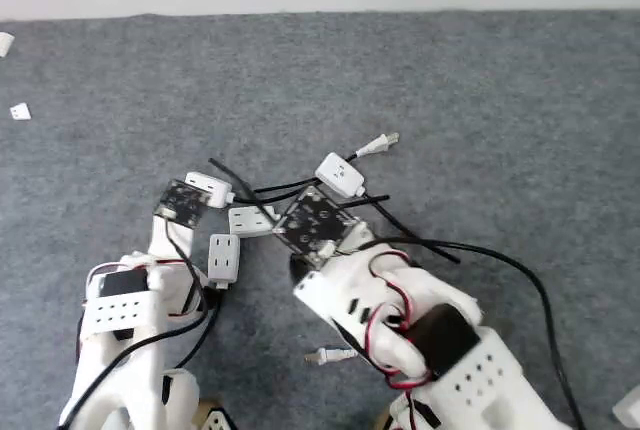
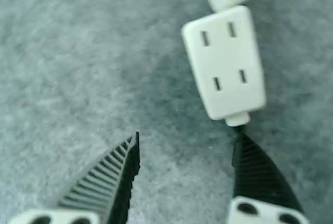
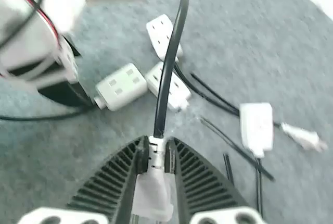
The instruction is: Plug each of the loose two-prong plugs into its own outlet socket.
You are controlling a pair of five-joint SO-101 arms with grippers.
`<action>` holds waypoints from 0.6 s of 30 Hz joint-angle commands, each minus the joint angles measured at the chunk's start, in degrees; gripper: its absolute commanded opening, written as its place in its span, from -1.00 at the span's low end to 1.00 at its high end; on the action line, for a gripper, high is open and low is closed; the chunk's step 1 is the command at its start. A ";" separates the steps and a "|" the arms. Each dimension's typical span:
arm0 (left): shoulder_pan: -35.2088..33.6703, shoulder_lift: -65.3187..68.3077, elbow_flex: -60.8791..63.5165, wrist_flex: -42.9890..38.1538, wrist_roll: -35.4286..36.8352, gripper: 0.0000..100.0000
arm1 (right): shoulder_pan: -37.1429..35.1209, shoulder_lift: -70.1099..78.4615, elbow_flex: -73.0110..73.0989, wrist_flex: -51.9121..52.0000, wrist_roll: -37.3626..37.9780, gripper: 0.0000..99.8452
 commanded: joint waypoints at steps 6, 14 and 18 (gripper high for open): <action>1.23 7.03 -5.23 0.88 -1.49 -0.46 | -0.66 3.91 1.23 -14.46 -2.37 -0.98; 0.97 21.10 -14.29 5.63 -5.45 -0.46 | -5.41 4.62 3.52 -19.65 -2.81 -0.98; 1.23 19.69 -13.41 6.15 -8.35 -0.46 | -5.85 5.85 7.21 -23.78 -3.69 -0.98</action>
